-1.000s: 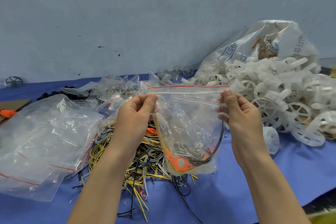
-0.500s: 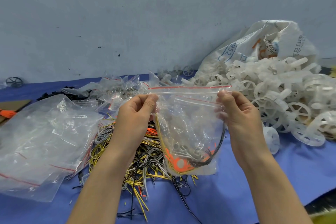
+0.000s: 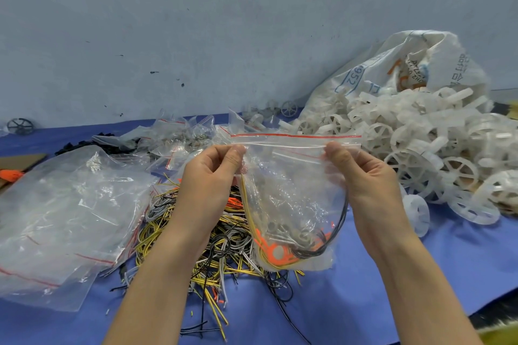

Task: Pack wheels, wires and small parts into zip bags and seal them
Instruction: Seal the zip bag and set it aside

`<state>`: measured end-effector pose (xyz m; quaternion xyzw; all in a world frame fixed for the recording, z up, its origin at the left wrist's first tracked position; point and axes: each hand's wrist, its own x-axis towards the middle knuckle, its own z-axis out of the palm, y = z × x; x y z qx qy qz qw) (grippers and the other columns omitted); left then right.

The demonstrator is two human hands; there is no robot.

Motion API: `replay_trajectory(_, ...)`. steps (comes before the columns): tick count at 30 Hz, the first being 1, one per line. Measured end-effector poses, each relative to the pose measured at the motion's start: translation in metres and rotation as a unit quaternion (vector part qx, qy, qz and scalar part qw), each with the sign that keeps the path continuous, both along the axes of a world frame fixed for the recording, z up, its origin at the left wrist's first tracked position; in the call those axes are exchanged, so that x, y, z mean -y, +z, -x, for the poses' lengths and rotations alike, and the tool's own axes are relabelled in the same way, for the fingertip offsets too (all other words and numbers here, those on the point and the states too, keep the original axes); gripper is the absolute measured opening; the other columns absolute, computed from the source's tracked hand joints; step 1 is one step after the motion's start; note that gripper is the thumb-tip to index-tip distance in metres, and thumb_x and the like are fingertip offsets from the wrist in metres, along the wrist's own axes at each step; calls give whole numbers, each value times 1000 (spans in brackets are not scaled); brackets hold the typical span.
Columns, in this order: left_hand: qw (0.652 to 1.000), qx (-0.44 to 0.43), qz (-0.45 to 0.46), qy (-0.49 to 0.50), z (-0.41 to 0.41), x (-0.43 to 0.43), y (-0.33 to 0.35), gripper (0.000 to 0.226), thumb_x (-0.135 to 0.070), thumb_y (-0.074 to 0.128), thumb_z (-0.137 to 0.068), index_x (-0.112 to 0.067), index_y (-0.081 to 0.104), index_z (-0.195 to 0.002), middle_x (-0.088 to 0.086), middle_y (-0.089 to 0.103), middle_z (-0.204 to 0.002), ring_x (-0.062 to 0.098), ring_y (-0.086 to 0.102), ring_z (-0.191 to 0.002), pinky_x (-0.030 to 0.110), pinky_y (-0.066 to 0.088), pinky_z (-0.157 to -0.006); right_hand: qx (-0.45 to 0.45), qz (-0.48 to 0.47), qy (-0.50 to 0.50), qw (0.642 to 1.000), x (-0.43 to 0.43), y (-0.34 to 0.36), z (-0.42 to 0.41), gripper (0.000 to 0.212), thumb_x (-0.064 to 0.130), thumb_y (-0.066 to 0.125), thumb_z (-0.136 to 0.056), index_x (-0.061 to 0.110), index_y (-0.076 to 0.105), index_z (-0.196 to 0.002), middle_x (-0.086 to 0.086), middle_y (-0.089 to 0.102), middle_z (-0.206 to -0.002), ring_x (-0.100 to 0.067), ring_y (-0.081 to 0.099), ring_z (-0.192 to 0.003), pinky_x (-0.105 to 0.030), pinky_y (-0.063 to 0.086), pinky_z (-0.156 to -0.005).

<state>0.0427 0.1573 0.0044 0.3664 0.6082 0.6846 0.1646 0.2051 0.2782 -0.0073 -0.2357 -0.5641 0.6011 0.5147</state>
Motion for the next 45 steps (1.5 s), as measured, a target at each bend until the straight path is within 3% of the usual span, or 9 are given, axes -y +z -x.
replay_trajectory(13,1000,-3,3,8,1,0,-1,18,-33,60,-96,-20,71,-93,0,74,-88,20,70,-88,27,59,-80,-9,-6,-35,999,1,1,2,22,36,73,-82,15,74,-78,8,70,-71,-4,57,-63,-14,49,-67)
replay_trajectory(20,1000,-5,2,5,1,0,0,17,-33,60,-96,-21,71,-95,0,74,-89,19,70,-88,29,59,-81,-21,-1,-52,998,3,-1,2,28,39,74,-82,11,73,-78,5,65,-69,-6,55,-64,-14,47,-65)
replay_trajectory(27,1000,-16,-7,3,-1,-1,1,16,-30,60,-96,-18,71,-96,-6,73,-79,8,68,-76,23,59,-75,-18,6,-44,999,2,-1,4,20,39,72,-84,21,73,-77,8,71,-73,-5,61,-67,-17,51,-65)
replay_trajectory(33,1000,-7,-11,3,-1,0,1,16,-28,60,-96,-16,71,-95,-7,72,-77,7,68,-75,21,58,-73,14,16,16,1000,0,0,1,34,53,75,-72,20,80,-80,4,74,-81,-10,64,-73,-20,54,-70)
replay_trajectory(41,1000,-1,-2,8,0,-1,0,17,-32,61,-95,-19,72,-95,0,74,-86,17,70,-85,25,59,-78,-6,-11,-16,1000,3,1,0,24,48,73,-75,26,79,-74,6,73,-75,-7,61,-68,-15,50,-65)
replay_trajectory(45,1000,-2,-1,9,1,-1,0,16,-31,62,-95,-19,72,-94,0,73,-84,14,69,-80,30,59,-79,-11,-6,-24,1000,4,1,2,22,47,73,-76,25,77,-71,5,71,-74,-8,58,-71,-18,48,-68)
